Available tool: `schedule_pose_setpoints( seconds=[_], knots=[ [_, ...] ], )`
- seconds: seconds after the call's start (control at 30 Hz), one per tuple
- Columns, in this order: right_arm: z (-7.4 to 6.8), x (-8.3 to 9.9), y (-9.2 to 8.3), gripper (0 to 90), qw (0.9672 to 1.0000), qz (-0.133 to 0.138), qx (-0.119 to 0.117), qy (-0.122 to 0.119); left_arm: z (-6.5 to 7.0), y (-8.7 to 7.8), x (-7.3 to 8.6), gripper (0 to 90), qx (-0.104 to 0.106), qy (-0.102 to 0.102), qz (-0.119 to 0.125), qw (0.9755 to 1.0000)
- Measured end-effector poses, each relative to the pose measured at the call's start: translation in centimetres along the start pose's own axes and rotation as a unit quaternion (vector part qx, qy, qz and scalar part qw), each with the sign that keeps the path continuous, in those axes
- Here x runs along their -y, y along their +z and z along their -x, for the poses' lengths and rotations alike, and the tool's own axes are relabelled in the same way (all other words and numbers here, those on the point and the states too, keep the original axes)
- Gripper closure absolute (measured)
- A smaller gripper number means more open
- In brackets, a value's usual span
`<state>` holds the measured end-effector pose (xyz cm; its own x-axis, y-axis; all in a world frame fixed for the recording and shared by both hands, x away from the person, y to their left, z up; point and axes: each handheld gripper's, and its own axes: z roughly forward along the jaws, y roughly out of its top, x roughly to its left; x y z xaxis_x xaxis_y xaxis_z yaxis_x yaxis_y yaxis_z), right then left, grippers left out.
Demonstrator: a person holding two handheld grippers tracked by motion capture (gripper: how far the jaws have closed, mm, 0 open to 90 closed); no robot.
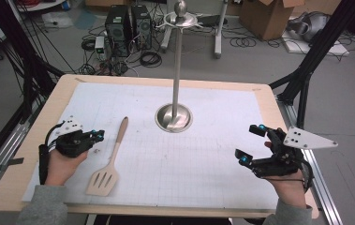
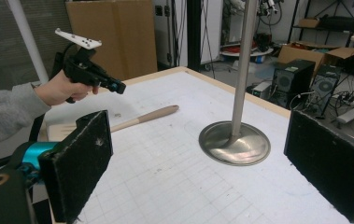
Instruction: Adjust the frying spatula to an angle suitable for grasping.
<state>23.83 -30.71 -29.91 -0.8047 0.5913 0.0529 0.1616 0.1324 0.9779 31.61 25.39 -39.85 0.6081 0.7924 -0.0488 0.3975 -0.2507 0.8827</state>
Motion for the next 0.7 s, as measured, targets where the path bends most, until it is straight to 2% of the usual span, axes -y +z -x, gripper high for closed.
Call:
schedule_pose_setpoints(
  seconds=[0.2,0.27,0.4,0.67,0.7],
  knots=[
    [0.0,0.1,-0.2,6.8,1.0,0.0,0.002,0.001,-0.4,1.0,0.5,89.1,0.006,-0.013,-0.014,0.9998],
    [-0.2,0.1,-0.4,6.9,0.9999,0.004,0.01,-0.004,-0.4,1.3,0.6,89.2,0.006,-0.012,-0.015,0.9998],
    [-0.4,-0.1,-0.5,6.9,0.9999,0.01,0.005,-0.012,-0.4,2.0,0.7,89.2,0.009,-0.005,-0.023,0.9997],
    [-0.6,0.0,-0.4,6.8,0.9999,0.006,0.002,-0.014,-0.4,3.1,1.0,89.2,0.01,0.0,-0.037,0.9992],
    [-0.6,0.0,-0.3,6.8,0.9999,0.003,0.001,-0.014,-0.4,3.2,1.0,89.3,0.013,-0.005,-0.037,0.9992]
  ],
)
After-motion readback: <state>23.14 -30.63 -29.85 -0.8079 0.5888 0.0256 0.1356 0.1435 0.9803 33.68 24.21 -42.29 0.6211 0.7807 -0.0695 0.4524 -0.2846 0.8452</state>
